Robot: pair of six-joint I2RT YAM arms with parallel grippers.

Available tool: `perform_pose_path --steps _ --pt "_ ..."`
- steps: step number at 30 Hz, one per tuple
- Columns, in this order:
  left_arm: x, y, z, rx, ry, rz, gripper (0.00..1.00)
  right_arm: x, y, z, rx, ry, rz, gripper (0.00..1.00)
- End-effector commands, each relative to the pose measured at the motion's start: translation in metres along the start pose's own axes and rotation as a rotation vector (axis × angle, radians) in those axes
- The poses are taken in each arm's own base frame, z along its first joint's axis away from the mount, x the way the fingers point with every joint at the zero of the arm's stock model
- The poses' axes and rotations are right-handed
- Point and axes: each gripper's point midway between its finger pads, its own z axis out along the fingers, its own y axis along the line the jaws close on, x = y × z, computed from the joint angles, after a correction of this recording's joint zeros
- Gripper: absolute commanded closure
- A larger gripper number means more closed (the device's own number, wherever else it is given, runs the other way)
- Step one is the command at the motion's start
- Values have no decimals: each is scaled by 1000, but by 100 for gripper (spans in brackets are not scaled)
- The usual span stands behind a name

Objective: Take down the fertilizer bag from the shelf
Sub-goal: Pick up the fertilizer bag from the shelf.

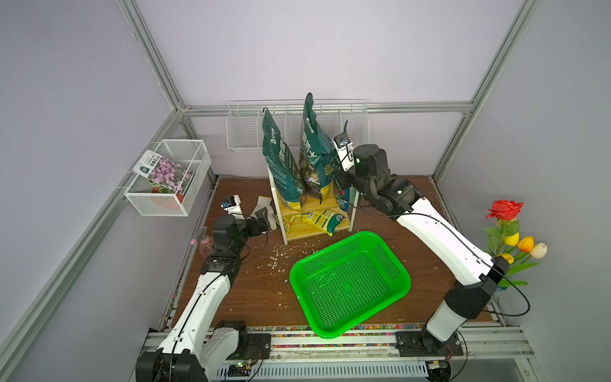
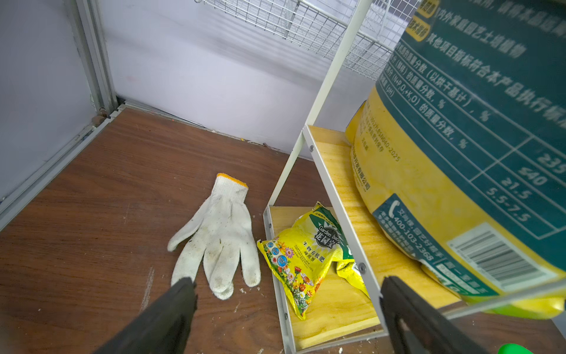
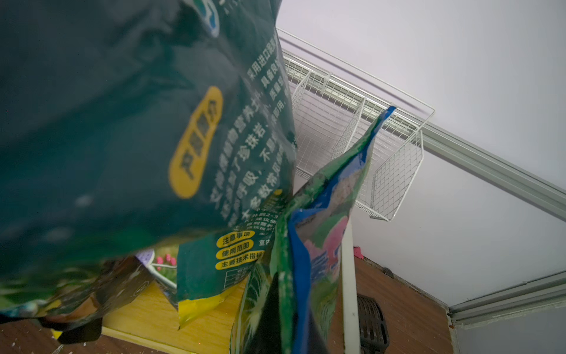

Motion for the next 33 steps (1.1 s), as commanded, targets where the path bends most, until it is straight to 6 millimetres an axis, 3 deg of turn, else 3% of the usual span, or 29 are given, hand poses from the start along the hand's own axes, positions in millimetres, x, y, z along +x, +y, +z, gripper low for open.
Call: perform_pose_path --steps 1,14,21,33 --pt "-13 -6 -5 19 -34 -1 2 -57 -12 -44 10 -178 72 100" --pt "-13 -6 -5 15 -34 1 2 -50 -21 -88 -7 -222 150 100" --pt "-11 -2 -3 0 -30 1 2 -46 -15 -112 -101 -233 197 100" --pt "0 1 -2 -16 13 -3 2 -16 -15 -153 -195 -198 240 100"
